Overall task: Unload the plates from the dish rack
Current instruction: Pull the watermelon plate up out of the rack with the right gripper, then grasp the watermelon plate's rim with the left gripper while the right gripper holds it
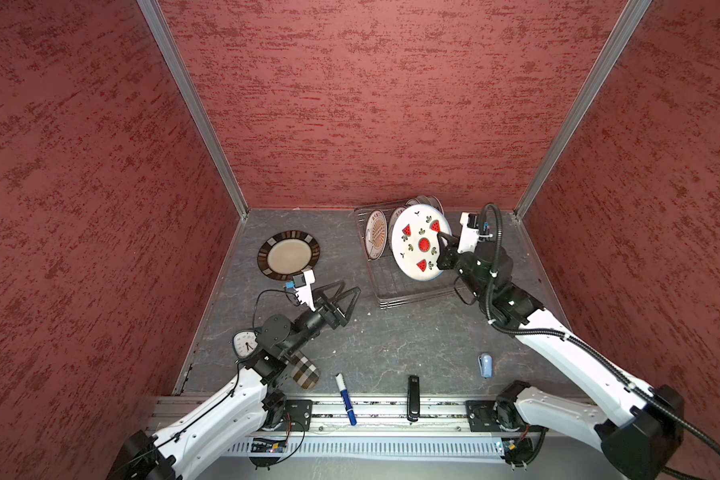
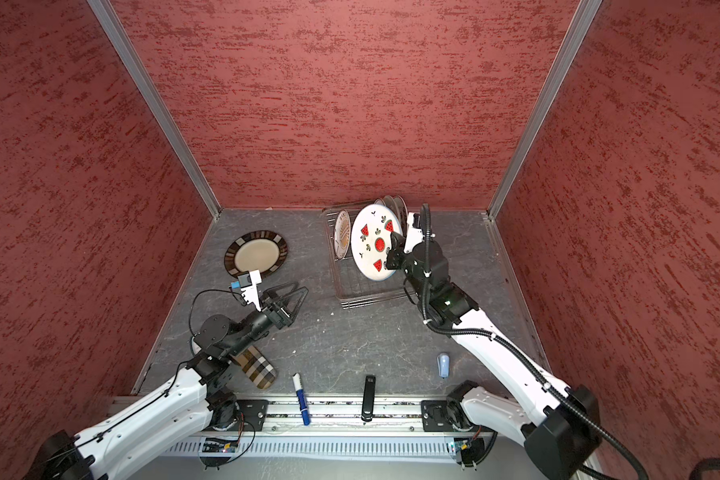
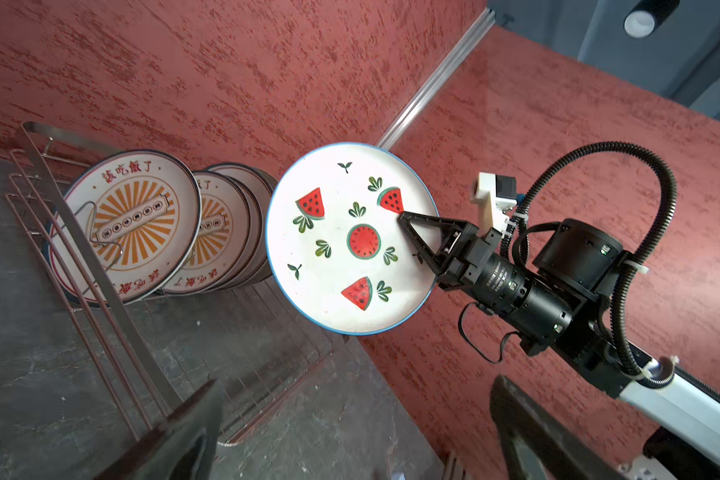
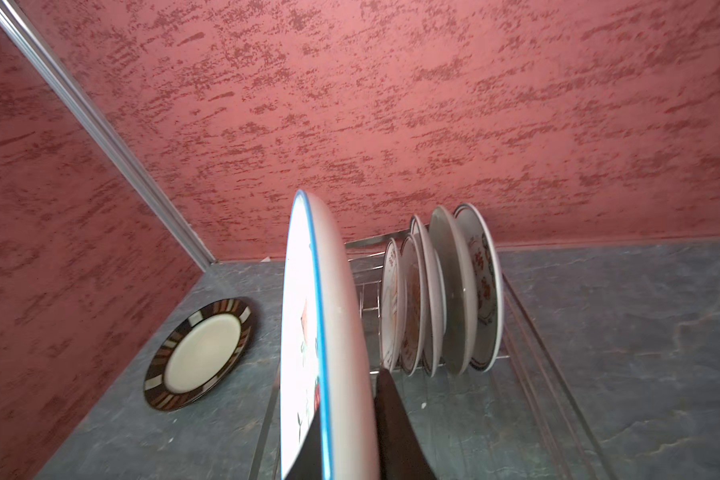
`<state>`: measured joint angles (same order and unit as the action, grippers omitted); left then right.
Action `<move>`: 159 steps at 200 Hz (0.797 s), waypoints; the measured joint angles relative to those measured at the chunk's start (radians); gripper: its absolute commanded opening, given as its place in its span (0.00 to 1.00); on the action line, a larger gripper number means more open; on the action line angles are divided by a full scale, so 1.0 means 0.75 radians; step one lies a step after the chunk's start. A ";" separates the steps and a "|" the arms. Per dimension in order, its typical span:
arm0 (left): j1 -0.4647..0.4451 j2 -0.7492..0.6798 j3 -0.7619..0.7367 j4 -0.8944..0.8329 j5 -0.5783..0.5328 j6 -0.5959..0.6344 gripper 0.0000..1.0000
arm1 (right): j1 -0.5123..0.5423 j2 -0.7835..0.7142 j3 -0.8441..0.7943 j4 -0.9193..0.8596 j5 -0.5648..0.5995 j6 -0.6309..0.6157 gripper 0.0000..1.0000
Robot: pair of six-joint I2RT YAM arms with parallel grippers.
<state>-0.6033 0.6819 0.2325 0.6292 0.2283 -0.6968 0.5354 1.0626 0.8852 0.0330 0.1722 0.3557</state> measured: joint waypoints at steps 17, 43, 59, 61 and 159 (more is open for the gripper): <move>0.004 -0.020 0.000 -0.057 0.041 0.020 1.00 | -0.034 -0.056 -0.085 0.027 -0.126 0.079 0.00; 0.007 -0.024 0.000 -0.110 0.081 0.036 0.99 | -0.059 -0.129 -0.198 0.098 -0.293 0.215 0.00; 0.005 -0.024 -0.002 -0.128 0.072 0.043 0.99 | -0.062 -0.160 -0.261 0.173 -0.380 0.299 0.00; 0.004 -0.023 -0.002 -0.130 0.071 0.043 1.00 | -0.062 -0.164 -0.270 0.185 -0.392 0.311 0.00; -0.125 0.162 -0.003 -0.090 -0.165 0.009 0.98 | -0.063 0.021 -0.494 0.732 -0.676 0.687 0.00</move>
<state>-0.6968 0.8036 0.2302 0.5621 0.1047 -0.6903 0.4881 1.0782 0.5148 0.5819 -0.3351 0.8711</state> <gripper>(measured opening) 0.989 0.143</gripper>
